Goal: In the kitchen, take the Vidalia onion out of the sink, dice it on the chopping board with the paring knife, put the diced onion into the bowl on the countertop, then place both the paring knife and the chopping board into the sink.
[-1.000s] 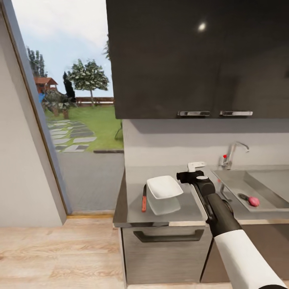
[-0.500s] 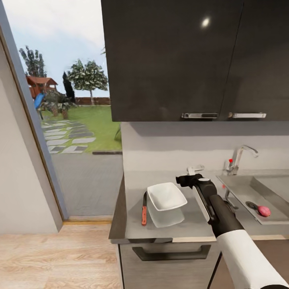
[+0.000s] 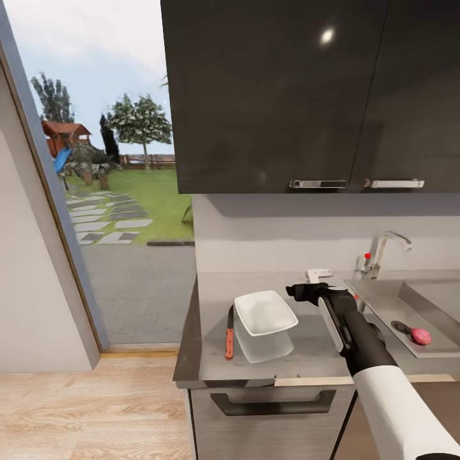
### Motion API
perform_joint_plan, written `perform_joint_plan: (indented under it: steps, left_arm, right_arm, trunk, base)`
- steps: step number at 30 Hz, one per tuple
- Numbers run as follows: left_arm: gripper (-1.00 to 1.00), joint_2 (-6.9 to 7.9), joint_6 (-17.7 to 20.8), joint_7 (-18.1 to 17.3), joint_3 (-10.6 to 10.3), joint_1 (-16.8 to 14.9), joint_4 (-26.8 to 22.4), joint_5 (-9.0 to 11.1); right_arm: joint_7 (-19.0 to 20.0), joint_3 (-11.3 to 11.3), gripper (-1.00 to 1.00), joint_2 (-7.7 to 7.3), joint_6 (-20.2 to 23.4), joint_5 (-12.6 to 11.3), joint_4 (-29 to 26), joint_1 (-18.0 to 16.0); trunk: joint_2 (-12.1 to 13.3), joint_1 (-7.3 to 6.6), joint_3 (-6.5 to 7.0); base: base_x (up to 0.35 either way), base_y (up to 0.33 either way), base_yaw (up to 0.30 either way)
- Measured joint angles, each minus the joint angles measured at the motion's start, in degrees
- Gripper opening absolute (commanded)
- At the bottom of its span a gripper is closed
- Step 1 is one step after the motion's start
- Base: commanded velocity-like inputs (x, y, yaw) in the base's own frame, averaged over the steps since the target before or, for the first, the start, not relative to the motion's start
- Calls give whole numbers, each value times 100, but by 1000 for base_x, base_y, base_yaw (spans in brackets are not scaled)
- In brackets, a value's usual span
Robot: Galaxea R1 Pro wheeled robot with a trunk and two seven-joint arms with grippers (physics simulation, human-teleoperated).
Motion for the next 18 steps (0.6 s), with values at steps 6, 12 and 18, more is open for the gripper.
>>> perform_joint_plan:
  steps: [6,12,18]
  left_arm:
    - [100,-2,-1,0,0,-2,0,0]
    - [100,-4,-1,0,0,-1,0,0]
    - [100,-6,-1,0,0,1,0,1]
  right_arm:
    - [22,-4,100,-16,-7,-3,81,0]
    - [82,-4,100,-17,-16,-4,226,0]
    - [199,-3,100,-13,-50,-10,453,0]
  trunk:
    - [-1,-2,0]
    - [0,-2,0]
    - [0,0,0]
  base:
    - [72,0,0]
    - [197,0,0]
    - [39,0,0]
